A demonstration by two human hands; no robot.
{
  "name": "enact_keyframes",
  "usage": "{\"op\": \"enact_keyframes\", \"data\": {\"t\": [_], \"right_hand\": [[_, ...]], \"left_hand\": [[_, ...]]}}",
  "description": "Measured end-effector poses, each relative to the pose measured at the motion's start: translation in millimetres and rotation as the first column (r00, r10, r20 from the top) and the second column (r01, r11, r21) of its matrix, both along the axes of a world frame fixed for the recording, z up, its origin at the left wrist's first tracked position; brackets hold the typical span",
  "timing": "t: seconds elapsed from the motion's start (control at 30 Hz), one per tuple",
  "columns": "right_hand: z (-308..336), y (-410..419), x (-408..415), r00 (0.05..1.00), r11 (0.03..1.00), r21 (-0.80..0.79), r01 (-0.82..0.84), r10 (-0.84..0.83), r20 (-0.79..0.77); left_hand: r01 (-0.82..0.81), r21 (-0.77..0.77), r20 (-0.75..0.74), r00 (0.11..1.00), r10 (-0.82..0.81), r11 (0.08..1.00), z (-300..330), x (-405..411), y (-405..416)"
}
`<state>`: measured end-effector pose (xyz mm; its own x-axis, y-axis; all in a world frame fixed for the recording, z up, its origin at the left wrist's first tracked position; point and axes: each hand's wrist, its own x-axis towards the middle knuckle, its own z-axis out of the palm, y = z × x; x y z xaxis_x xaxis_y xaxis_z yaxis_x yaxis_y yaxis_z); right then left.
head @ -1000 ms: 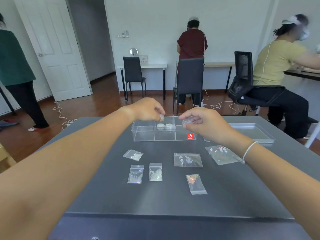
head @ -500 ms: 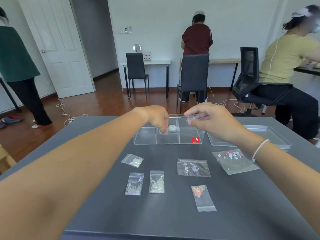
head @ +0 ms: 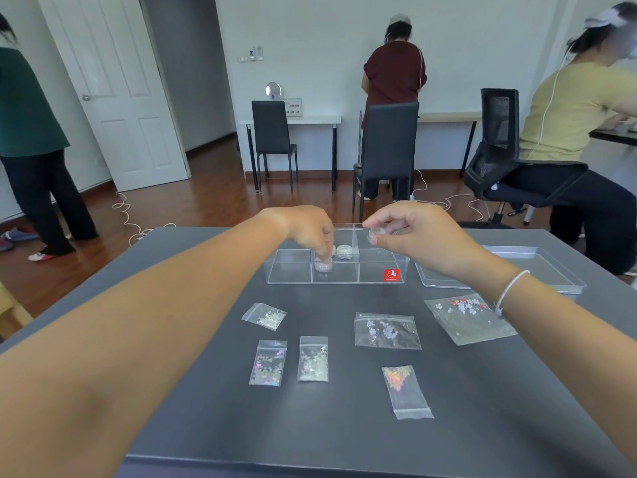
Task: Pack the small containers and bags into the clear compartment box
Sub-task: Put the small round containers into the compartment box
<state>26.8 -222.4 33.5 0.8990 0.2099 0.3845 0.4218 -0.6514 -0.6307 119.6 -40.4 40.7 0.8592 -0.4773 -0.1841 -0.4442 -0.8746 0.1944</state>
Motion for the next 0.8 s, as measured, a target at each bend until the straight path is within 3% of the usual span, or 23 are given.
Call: {"op": "enact_keyframes", "data": {"t": [0.33,0.8], "right_hand": [[-0.6,28.6,34.5,0.986,0.993,-0.107,-0.052,0.033,-0.166],[2.1,47.5,58.6,0.950,0.888,-0.457,-0.054,-0.095,-0.297]], "left_hand": [[-0.046,-0.295,0.072,0.995,0.070,0.954,6.5,-12.0,60.1],[-0.162,-0.379,0.010,0.984,0.179,0.911,-29.8,-23.9,111.9]]}}
